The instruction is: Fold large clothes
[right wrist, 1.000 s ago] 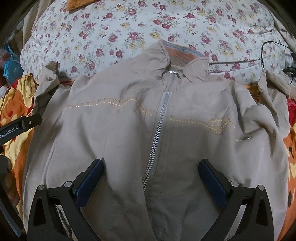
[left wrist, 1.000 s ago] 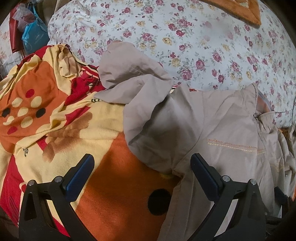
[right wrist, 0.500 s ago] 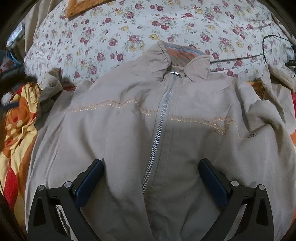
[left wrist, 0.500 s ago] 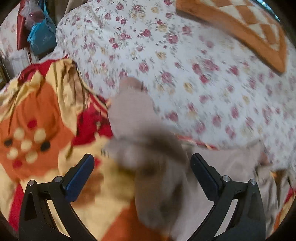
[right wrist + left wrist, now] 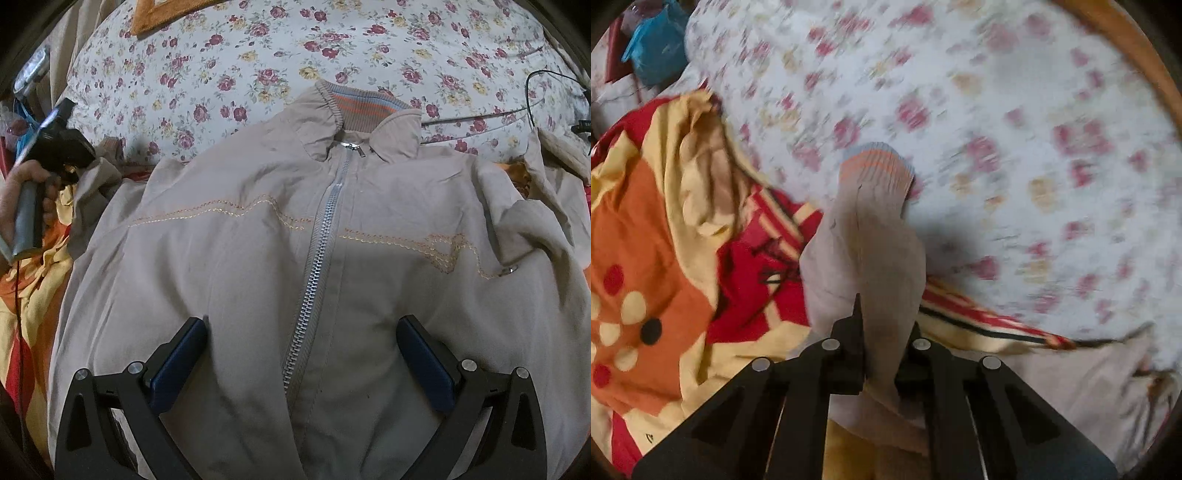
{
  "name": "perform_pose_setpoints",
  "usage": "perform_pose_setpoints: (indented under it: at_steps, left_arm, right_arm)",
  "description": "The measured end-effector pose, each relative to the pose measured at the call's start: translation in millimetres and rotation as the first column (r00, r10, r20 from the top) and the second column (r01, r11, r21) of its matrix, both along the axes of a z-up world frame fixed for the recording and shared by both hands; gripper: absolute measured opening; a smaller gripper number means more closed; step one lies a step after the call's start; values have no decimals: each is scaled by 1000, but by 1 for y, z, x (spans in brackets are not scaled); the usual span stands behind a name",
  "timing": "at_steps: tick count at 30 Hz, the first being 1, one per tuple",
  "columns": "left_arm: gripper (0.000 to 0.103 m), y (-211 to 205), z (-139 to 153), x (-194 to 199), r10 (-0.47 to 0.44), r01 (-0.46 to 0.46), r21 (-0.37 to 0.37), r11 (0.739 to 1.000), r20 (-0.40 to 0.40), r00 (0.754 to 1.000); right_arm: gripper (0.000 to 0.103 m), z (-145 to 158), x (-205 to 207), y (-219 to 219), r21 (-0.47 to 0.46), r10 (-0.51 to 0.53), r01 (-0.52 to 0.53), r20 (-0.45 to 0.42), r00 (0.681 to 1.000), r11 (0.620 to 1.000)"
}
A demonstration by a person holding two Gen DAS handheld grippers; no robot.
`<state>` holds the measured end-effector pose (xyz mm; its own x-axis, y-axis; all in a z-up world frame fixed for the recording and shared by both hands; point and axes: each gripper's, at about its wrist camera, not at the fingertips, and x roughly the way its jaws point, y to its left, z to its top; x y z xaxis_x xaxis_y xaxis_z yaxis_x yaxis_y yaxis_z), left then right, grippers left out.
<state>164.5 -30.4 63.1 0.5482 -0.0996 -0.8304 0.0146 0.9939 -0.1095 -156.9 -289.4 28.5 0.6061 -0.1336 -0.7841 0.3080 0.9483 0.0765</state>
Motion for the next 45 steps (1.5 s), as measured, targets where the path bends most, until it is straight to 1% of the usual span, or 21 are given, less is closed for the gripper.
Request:
perform_pose_setpoints:
  at_steps: [2,4,6,8,11,13,15,19,21,22,24,25,26,27,29,33,38,39,40,41,45]
  left_arm:
    - [3,-7,21,-17,-73,75,-56,996,41,996]
    - [3,-20,46,-39,-159,171,-134,976,91,983]
    - [3,-41,71,-64,-245,265,-159,951,135,960]
    - [3,-67,93,-90,-333,361,-174,916,170,928]
    - [3,-105,108,-136,-455,491,-188,851,202,867]
    - [3,-127,99,-158,-506,538,-217,815,185,842]
    - [3,-149,77,-180,-546,562,-241,791,135,827]
    - [19,-185,7,-218,-607,583,-228,780,-49,793]
    - [23,-183,-9,-231,-604,581,-190,792,-102,790]
    - [27,-175,-7,-238,-612,592,-176,786,-85,787]
    - [54,-154,10,-249,-630,620,-149,770,-25,776]
    - [63,-139,22,-253,-623,620,-110,777,15,782]
    - [79,-126,31,-256,-605,607,-67,792,49,795]
    - [84,-110,41,-256,-575,579,-20,815,99,812]
    - [84,-78,51,-252,-496,494,59,868,160,853]
    - [84,-39,24,-219,-314,296,139,945,128,941]
    - [84,-12,-25,-186,-169,168,161,973,-3,986]
    - [84,-8,-31,-182,-152,155,146,977,-34,988]
    - [84,-6,-36,-179,-141,146,126,981,-51,989]
    - [84,-5,-38,-178,-132,138,114,984,-59,990]
    - [84,-3,-37,-178,-101,106,106,989,-57,993]
  right_arm:
    - [103,1,0,-1,3,1,-1,3,1000,1000]
    - [103,1,-1,-2,7,2,-2,6,1000,1000]
    - [103,2,-1,-3,14,3,-3,6,1000,1000]
    - [102,6,-3,-8,53,5,-6,18,1000,999]
    - [100,26,-20,-33,205,-28,17,51,998,979]
    - [101,44,-38,-57,245,-113,82,112,987,966]
    - [101,54,-50,-80,229,-187,157,114,976,961]
    - [101,54,-66,-110,258,-260,228,96,961,939]
    - [101,52,-71,-116,269,-269,238,84,959,933]
    - [101,50,-72,-114,263,-257,229,78,963,937]
    - [101,50,-70,-109,243,-204,182,68,977,953]
    - [101,49,-68,-106,233,-177,157,67,982,960]
    - [101,48,-65,-103,224,-154,136,66,986,965]
    - [101,48,-60,-101,211,-132,116,65,989,971]
    - [101,48,-53,-97,201,-115,101,64,991,974]
    - [101,38,-21,-85,196,-81,71,42,996,978]
    - [101,24,11,-62,221,32,-35,16,999,975]
    - [94,22,18,-55,192,55,-58,17,998,980]
    - [68,21,20,-52,176,73,-76,26,997,981]
    - [53,21,23,-48,162,95,-99,32,995,982]
    - [29,43,27,-36,60,143,-147,60,988,987]
